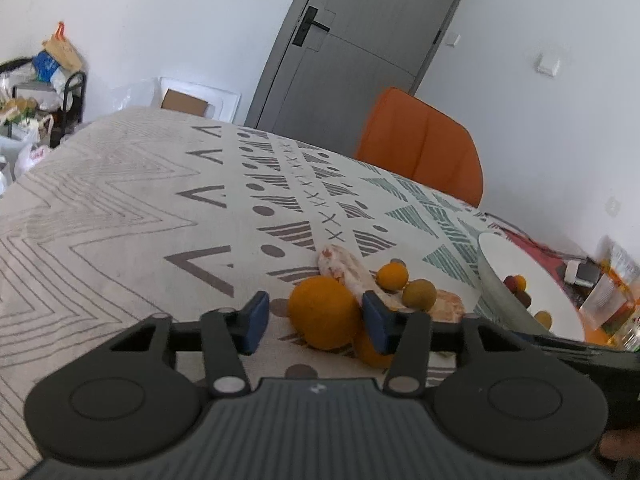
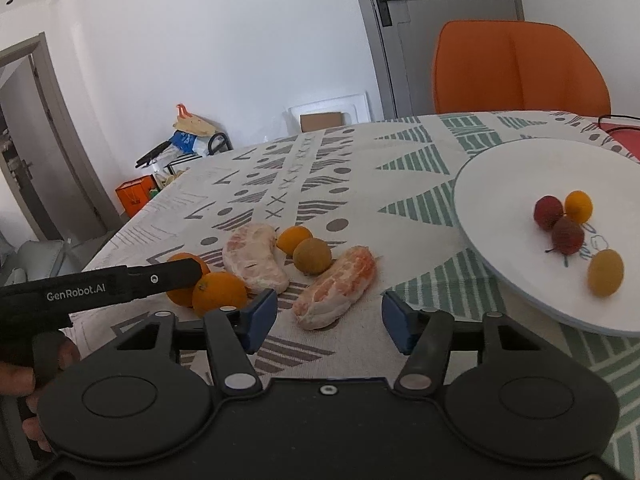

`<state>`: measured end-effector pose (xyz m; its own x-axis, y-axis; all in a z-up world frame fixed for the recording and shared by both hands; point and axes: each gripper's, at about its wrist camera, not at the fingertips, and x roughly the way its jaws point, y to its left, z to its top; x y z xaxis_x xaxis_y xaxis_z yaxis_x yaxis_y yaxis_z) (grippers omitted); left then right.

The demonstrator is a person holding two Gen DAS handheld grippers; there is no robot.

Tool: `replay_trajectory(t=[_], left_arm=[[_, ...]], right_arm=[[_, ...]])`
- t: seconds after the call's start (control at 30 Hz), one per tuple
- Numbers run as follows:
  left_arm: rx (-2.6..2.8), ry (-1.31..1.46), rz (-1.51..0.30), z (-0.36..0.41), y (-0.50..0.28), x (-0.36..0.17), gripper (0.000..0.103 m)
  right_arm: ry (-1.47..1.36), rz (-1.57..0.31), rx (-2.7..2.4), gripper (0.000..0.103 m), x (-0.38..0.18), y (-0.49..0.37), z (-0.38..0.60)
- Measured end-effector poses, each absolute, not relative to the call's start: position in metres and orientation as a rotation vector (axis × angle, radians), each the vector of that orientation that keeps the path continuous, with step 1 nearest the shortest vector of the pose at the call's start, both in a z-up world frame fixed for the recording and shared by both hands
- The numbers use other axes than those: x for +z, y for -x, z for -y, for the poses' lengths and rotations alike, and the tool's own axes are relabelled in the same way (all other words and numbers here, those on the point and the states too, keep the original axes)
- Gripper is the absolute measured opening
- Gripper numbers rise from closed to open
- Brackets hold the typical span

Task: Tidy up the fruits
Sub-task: 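Grasp a large orange with the left tool while the right tool grasps a peeled pink citrus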

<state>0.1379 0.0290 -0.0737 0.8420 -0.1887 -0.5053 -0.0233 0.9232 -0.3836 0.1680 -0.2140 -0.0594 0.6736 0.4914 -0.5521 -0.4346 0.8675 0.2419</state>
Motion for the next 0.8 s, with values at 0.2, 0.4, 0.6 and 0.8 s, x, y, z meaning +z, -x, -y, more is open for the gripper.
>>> replay_trajectory(t=[0.2, 0.4, 0.6, 0.8], left_arm=[[-0.098, 0.396, -0.566, -0.03, -0.137, -0.075, 0.039], [-0.098, 0.412, -0.568, -0.033, -0.137, -0.075, 0.039], [-0.082, 0.385, -0.574, -0.03, -0.136, -0.072, 0.039], [-0.067, 0.368, -0.568, -0.028, -0.132, -0.066, 0.039]], right_arm=[[-0.059, -0.645, 0.534, 0.058, -0.062, -0.171, 0.202], [-0.015, -0.633, 0.52, 0.048, -0.062, -0.175, 0.193], [0.007, -0.633, 0.479, 0.029, -0.061, -0.173, 0.2], [-0.011, -0.641, 0.475, 0.024, -0.06, -0.165, 0.212]])
